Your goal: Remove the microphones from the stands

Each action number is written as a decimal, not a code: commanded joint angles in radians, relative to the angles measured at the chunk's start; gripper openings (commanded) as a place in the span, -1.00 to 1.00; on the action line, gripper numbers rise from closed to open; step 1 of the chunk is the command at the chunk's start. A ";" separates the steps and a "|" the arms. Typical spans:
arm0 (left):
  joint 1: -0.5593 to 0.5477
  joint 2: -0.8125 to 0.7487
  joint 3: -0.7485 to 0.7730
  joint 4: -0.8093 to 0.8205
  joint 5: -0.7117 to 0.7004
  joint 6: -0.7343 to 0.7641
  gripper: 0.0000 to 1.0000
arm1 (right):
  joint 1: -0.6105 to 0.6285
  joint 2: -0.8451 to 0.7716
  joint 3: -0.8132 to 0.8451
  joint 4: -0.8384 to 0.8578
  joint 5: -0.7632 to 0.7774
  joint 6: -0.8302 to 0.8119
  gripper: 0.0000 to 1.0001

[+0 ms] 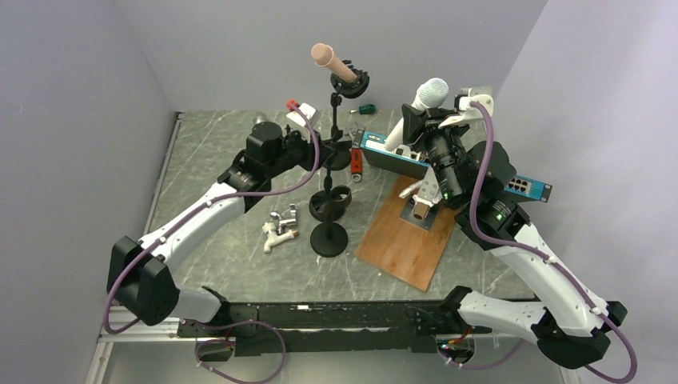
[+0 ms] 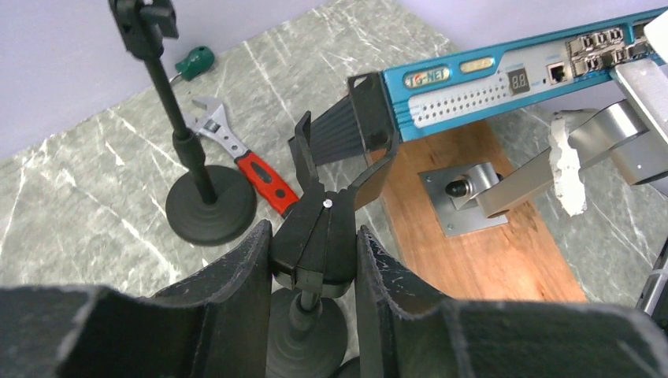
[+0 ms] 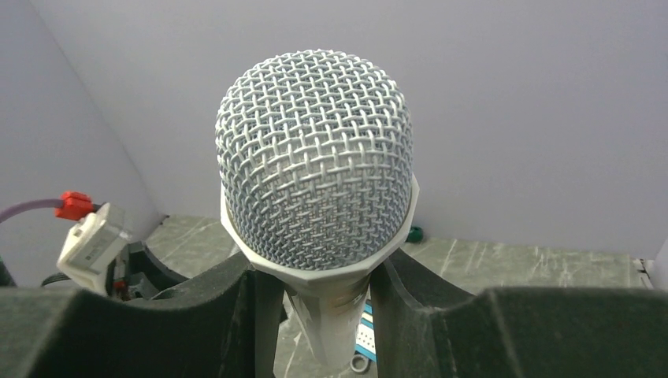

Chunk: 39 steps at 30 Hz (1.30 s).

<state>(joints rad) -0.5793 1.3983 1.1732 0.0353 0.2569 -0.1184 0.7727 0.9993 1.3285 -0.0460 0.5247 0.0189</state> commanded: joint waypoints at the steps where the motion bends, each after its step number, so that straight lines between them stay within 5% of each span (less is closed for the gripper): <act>1: -0.014 -0.008 -0.155 -0.179 -0.050 -0.080 -1.00 | -0.006 -0.040 -0.020 0.022 0.018 0.009 -1.00; 8: -0.015 -0.024 -0.317 -0.015 -0.035 -0.166 -1.00 | -0.006 -0.033 -0.029 0.030 -0.027 0.041 -1.00; 35: -0.014 0.033 -0.475 0.145 -0.014 -0.253 -1.00 | -0.006 0.032 0.012 -0.017 -0.161 0.147 -1.00; 39: -0.014 0.022 -0.411 0.057 -0.022 -0.250 -0.96 | -0.006 0.043 0.025 -0.026 -0.170 0.149 -1.00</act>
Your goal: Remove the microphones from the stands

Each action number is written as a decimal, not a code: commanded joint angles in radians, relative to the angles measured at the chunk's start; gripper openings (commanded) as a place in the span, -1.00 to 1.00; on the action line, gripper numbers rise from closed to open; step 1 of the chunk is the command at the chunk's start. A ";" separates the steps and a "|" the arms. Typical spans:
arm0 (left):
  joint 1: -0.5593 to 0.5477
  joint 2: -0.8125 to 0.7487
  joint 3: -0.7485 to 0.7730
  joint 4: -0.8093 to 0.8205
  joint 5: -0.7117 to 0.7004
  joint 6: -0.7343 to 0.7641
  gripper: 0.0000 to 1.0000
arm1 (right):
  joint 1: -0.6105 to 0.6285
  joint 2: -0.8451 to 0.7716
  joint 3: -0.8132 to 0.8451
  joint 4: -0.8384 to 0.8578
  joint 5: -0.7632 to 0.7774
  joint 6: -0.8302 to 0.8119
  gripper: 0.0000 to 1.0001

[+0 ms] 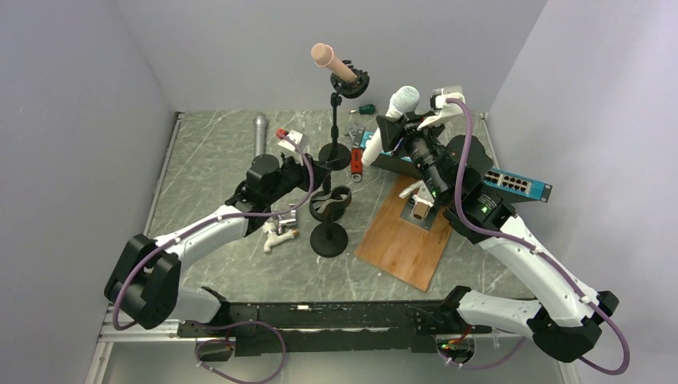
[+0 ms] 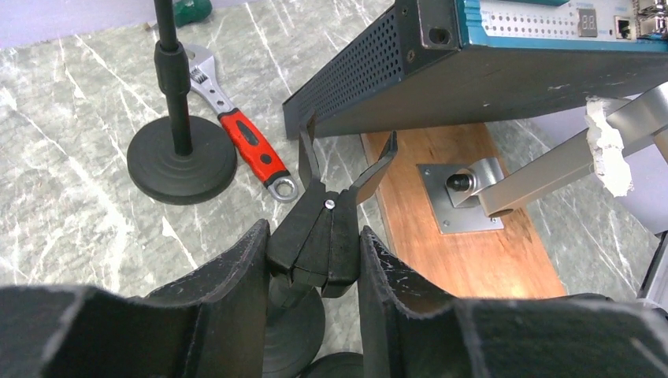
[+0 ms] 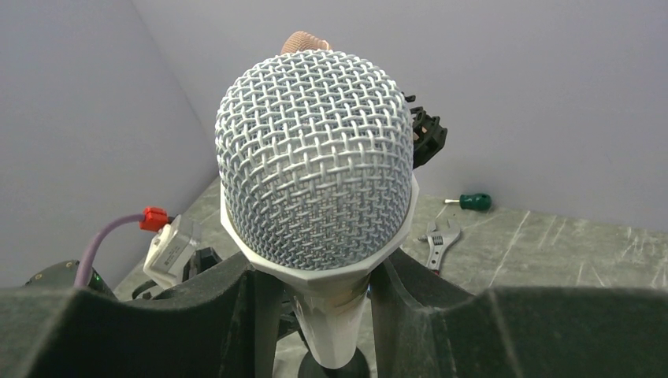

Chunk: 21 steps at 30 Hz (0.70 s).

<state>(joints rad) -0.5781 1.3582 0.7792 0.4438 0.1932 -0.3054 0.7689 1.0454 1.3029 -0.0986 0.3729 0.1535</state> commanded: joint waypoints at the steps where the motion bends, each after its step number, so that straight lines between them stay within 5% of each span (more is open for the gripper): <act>1: -0.016 0.062 0.015 -0.393 0.039 -0.064 -0.80 | -0.002 0.003 0.053 0.025 -0.021 0.017 -1.00; 5: 0.001 0.060 0.150 -0.490 0.101 -0.072 0.42 | -0.002 0.016 0.053 0.033 -0.056 0.033 -1.00; 6: 0.006 0.054 0.178 -0.500 0.123 -0.074 0.57 | -0.002 0.018 0.054 0.035 -0.067 0.038 -1.00; 12: 0.038 -0.061 0.277 -0.568 0.173 -0.070 0.85 | -0.002 0.031 0.058 0.033 -0.109 0.055 -1.00; 21: 0.075 -0.356 0.309 -0.661 0.287 -0.019 0.99 | -0.002 0.072 0.066 0.039 -0.176 0.097 -1.00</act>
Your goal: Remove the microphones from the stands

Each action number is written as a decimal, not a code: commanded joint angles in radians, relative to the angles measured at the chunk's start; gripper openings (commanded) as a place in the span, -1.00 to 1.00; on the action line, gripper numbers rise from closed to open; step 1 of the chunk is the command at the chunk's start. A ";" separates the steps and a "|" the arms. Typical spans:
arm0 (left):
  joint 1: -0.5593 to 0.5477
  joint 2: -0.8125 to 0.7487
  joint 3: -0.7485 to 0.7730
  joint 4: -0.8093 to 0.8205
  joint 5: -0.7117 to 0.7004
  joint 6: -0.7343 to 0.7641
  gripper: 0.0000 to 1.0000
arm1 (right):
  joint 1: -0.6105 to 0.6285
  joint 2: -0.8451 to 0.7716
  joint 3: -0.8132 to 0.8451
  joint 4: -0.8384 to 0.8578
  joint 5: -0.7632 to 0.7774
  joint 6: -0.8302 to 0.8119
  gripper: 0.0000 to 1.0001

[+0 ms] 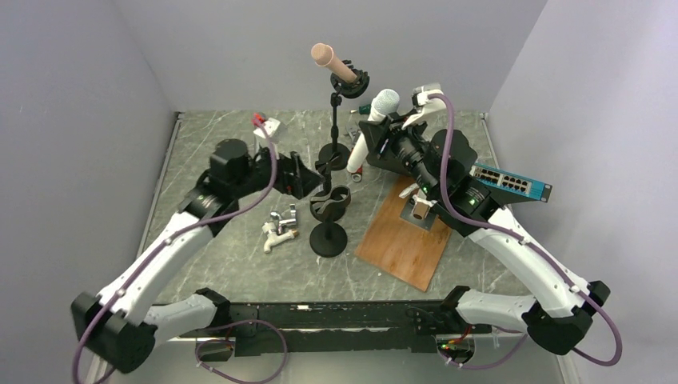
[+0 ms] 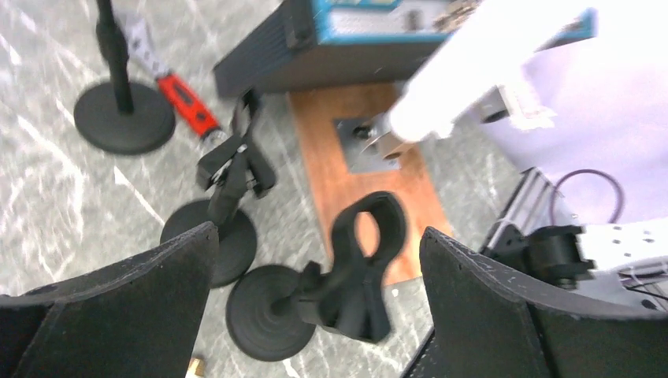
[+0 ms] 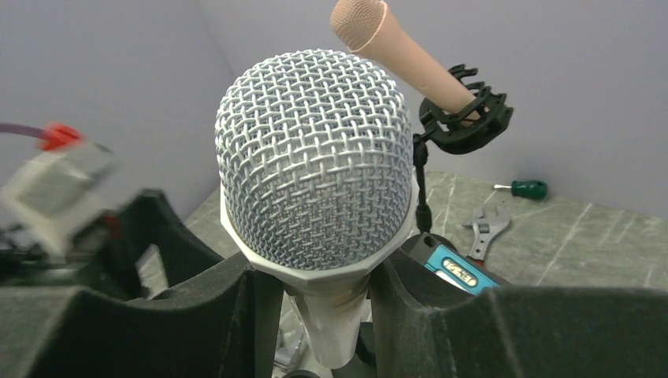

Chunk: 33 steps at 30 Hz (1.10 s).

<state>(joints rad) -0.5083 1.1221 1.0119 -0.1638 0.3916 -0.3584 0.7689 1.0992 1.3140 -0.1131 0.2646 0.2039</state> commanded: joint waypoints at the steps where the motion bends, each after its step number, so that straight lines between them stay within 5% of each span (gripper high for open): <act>1: 0.006 -0.147 0.086 -0.061 0.111 0.040 0.99 | -0.003 0.029 0.057 0.060 -0.094 0.065 -1.00; 7: 0.004 -0.217 0.146 -0.094 0.212 0.038 0.96 | -0.002 0.103 0.058 0.181 -0.347 0.230 -1.00; 15: 0.004 -0.234 0.138 -0.187 0.175 0.070 0.76 | -0.002 0.234 0.030 0.400 -0.656 0.492 -1.00; 22: 0.004 -0.271 0.141 -0.286 0.027 0.092 0.29 | 0.012 0.287 0.017 0.452 -0.690 0.553 -1.00; 27: 0.004 -0.269 0.156 -0.328 -0.083 0.076 0.24 | 0.016 0.308 0.018 0.456 -0.708 0.564 -1.00; 33: 0.004 -0.234 0.166 -0.301 -0.042 0.060 0.04 | 0.031 0.321 0.012 0.453 -0.715 0.552 -1.00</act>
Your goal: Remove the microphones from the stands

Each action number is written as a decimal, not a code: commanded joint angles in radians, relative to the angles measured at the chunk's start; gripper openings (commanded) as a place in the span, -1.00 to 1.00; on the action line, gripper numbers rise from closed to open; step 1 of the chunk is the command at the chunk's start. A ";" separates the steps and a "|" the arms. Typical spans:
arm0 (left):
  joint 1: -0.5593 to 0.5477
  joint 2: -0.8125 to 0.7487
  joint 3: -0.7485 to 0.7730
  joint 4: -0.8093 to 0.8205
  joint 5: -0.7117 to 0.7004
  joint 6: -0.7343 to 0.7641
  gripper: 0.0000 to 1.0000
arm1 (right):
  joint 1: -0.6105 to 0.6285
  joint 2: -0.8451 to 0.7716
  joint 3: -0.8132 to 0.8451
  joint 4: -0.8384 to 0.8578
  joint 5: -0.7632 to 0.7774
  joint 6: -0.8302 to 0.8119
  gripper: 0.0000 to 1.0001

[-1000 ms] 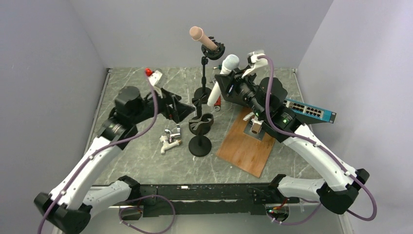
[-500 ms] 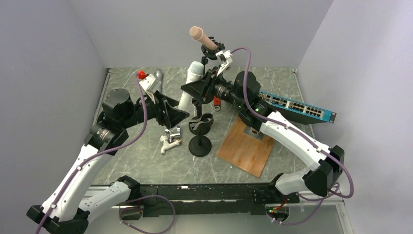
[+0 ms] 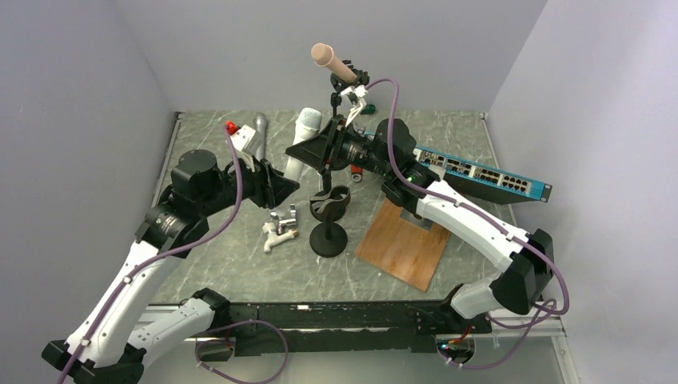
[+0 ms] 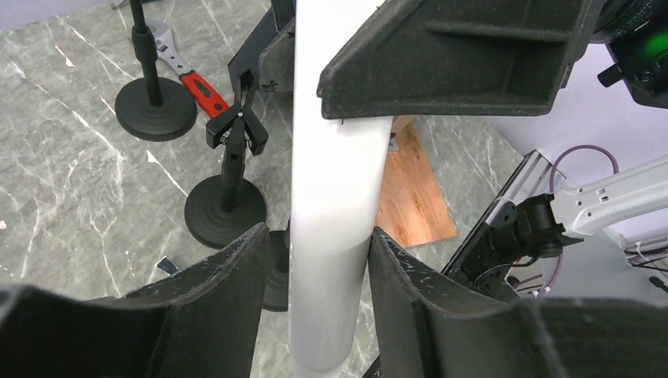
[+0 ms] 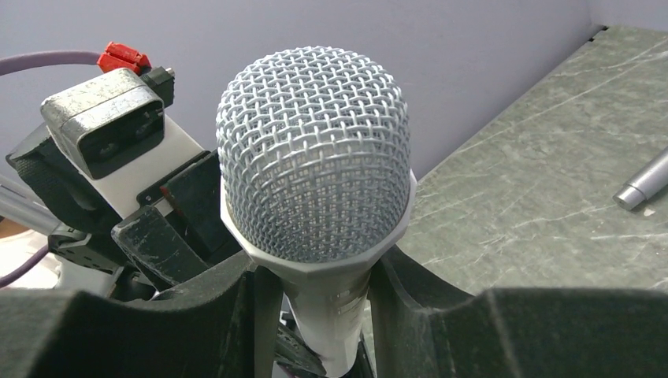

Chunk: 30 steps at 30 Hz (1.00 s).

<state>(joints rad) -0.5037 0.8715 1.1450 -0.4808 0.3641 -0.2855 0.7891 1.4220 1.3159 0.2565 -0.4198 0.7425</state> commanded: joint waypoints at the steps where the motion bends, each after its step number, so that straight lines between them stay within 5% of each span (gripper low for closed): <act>1: -0.001 0.019 0.033 0.022 -0.015 -0.016 0.01 | 0.012 0.002 0.008 0.082 -0.031 0.010 -1.00; 7: -0.001 0.017 0.020 0.041 -0.033 -0.022 -0.17 | 0.021 0.004 0.002 0.064 -0.024 -0.015 -1.00; 10: 0.000 0.025 0.027 0.026 -0.048 -0.013 -0.55 | 0.023 0.003 -0.011 0.073 -0.034 -0.020 -0.93; 12: -0.001 0.030 0.036 0.004 -0.087 -0.007 -0.98 | 0.022 -0.004 -0.015 0.067 -0.035 -0.034 -0.41; 18: 0.001 0.047 0.056 -0.052 -0.257 -0.002 -1.00 | 0.021 -0.050 0.011 -0.080 0.078 -0.158 0.92; 27: 0.070 0.104 0.005 -0.115 -0.536 -0.021 -1.00 | 0.018 -0.181 0.010 -0.302 0.412 -0.360 1.00; 30: 0.195 0.168 -0.104 -0.033 -0.423 0.002 -1.00 | 0.014 -0.245 -0.028 -0.299 0.505 -0.401 1.00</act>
<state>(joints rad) -0.4324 0.9745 1.1412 -0.5846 -0.0578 -0.2943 0.8093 1.2770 1.3037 -0.0269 -0.0929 0.4442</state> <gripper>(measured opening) 0.406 0.997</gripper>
